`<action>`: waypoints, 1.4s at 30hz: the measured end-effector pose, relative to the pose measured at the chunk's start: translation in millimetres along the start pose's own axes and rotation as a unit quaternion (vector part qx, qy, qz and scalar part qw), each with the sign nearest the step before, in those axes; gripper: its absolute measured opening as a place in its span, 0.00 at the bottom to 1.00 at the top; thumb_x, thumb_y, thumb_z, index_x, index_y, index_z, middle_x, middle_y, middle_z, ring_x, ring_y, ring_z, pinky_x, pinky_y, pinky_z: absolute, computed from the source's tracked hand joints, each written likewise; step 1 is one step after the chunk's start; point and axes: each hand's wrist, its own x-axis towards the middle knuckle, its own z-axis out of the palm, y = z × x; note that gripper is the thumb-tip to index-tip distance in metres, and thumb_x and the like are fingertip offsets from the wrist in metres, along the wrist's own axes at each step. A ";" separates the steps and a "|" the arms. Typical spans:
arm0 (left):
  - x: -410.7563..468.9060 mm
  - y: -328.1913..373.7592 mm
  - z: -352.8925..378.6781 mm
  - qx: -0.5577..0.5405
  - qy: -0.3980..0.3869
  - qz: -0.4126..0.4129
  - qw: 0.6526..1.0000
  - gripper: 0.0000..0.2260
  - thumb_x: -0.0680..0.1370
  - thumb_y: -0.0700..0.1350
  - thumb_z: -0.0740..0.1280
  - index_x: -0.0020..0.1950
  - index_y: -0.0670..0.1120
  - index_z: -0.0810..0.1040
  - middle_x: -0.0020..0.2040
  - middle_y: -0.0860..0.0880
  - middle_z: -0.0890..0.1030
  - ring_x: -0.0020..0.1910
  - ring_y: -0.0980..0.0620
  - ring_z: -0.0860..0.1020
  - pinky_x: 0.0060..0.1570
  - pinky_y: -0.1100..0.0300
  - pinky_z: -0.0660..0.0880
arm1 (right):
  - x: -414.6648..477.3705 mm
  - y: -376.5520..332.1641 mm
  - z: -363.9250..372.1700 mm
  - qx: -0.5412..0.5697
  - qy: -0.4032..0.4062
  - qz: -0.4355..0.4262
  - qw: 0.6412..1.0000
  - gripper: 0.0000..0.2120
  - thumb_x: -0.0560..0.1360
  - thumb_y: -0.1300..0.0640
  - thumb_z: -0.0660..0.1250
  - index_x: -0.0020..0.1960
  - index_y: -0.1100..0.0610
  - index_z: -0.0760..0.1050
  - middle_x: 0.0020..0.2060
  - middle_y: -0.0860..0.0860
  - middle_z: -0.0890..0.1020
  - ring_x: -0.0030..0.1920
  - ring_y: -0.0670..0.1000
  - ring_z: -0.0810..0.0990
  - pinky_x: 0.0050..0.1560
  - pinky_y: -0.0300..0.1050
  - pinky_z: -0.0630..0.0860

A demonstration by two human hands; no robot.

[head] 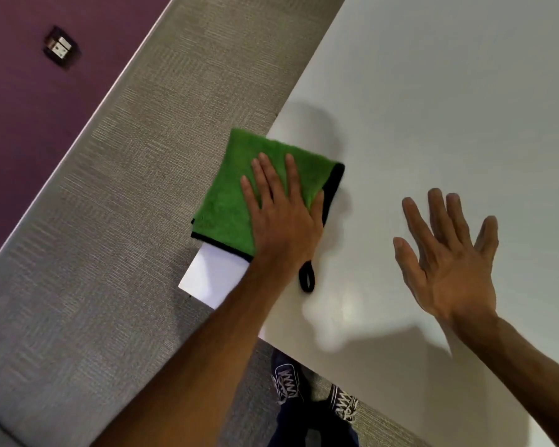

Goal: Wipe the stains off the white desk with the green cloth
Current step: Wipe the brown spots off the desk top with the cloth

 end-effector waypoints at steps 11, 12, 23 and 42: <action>-29.1 -6.6 -2.2 0.000 -0.005 0.028 1.000 0.30 0.84 0.57 0.43 0.80 0.38 0.49 0.81 0.36 0.51 0.81 0.40 0.49 0.77 0.40 0.50 | -0.3 0.9 0.8 0.001 0.014 -0.015 1.000 0.32 0.84 0.37 0.44 0.86 0.44 0.45 0.86 0.48 0.44 0.86 0.53 0.44 0.80 0.73 0.42; -41.6 -8.7 -0.8 0.000 -0.002 0.039 0.999 0.30 0.85 0.56 0.44 0.80 0.38 0.49 0.81 0.37 0.52 0.81 0.40 0.49 0.77 0.40 0.51 | -0.7 1.0 0.8 0.000 0.015 -0.016 1.000 0.32 0.84 0.37 0.44 0.86 0.45 0.46 0.86 0.48 0.44 0.86 0.53 0.44 0.80 0.73 0.42; -73.2 -13.7 8.3 0.032 -0.001 0.090 0.995 0.32 0.83 0.57 0.46 0.80 0.38 0.49 0.81 0.36 0.52 0.81 0.40 0.49 0.77 0.39 0.50 | -0.9 -0.9 -1.6 -0.001 0.009 -0.006 1.000 0.32 0.84 0.36 0.40 0.86 0.44 0.45 0.86 0.49 0.45 0.86 0.53 0.44 0.80 0.73 0.45; -70.3 -1.1 2.6 0.010 -0.015 0.105 0.994 0.31 0.83 0.55 0.46 0.80 0.36 0.50 0.80 0.35 0.53 0.81 0.40 0.49 0.76 0.37 0.50 | -3.1 3.9 6.2 0.037 0.032 -0.033 0.998 0.31 0.84 0.37 0.44 0.85 0.43 0.46 0.86 0.46 0.44 0.86 0.50 0.43 0.80 0.68 0.36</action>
